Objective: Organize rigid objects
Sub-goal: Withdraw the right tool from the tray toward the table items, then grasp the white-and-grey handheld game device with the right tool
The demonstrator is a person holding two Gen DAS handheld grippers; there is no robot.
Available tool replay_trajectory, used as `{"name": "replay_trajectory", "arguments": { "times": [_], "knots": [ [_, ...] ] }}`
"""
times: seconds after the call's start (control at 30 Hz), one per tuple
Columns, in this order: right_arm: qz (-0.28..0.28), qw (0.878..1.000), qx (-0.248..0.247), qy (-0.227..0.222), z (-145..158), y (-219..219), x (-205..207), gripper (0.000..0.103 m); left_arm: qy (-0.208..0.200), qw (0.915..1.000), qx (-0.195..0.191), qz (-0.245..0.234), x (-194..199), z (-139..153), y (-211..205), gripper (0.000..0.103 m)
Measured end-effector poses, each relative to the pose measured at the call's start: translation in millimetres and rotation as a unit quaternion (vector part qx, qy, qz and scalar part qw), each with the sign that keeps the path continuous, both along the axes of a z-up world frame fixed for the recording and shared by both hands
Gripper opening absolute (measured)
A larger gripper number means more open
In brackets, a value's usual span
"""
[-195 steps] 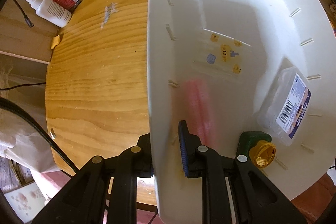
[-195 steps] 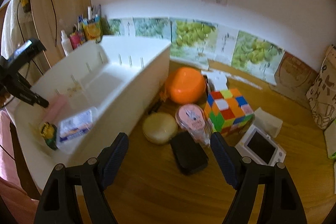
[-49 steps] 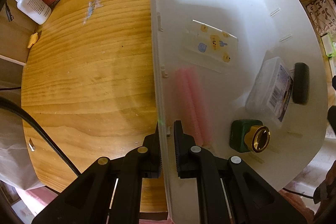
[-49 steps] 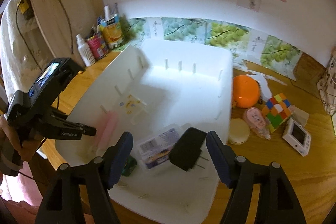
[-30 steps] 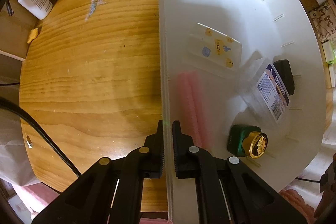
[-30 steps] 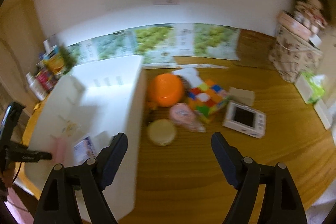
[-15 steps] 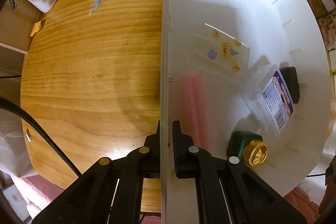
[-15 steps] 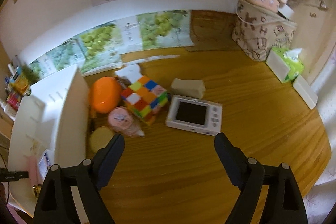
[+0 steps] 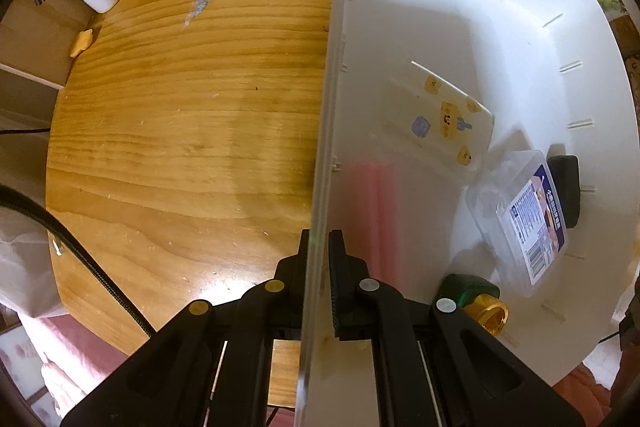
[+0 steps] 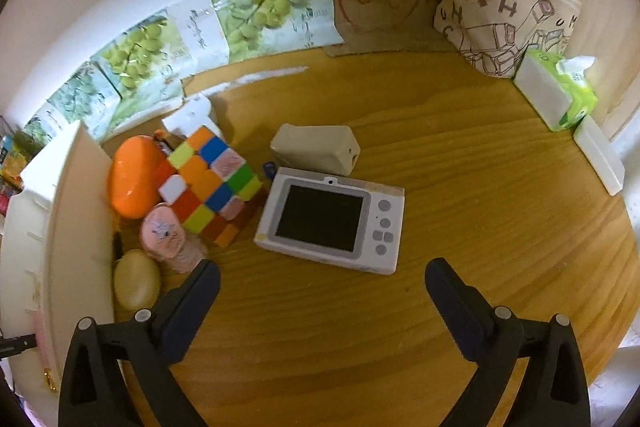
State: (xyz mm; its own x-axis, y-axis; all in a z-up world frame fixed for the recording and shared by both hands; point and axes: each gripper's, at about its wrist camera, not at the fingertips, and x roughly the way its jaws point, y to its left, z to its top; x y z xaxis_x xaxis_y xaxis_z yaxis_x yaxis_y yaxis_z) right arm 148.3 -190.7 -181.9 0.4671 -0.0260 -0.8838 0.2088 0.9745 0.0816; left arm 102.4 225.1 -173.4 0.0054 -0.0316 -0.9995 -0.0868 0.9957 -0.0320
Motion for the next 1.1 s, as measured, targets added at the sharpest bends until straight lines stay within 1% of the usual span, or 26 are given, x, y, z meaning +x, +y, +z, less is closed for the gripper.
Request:
{"name": "replay_trajectory", "arguments": {
  "times": [0.2,0.5,0.6,0.77,0.83,0.9,1.1],
  "knots": [
    [0.005,1.0,0.016,0.018,-18,-5,14,0.102,0.005,0.9999,0.01,0.002,4,-6,-3,0.007],
    [0.002,1.0,0.008,0.02,-34,-5,27,0.102,0.016,0.9997,0.017,0.005,2,-16,-7,0.007],
    [-0.001,1.0,0.006,0.015,-36,-5,30,0.102,0.018,0.9997,0.017,0.008,0,-21,-11,0.007],
    [0.004,1.0,-0.005,0.004,-37,-3,34,0.102,0.018,0.9996,0.014,0.013,1,-22,-5,0.007],
    [0.005,1.0,-0.007,0.002,-38,-3,35,0.101,0.018,0.9997,0.013,0.014,0,-20,-3,0.007],
    [0.003,1.0,-0.013,-0.001,-38,-3,35,0.096,0.018,0.9997,0.013,0.014,0,-19,-1,0.007],
    [0.004,1.0,-0.007,-0.007,-37,-5,35,0.096,0.019,0.9996,0.011,0.016,-1,-15,4,0.007]
  ]
}}
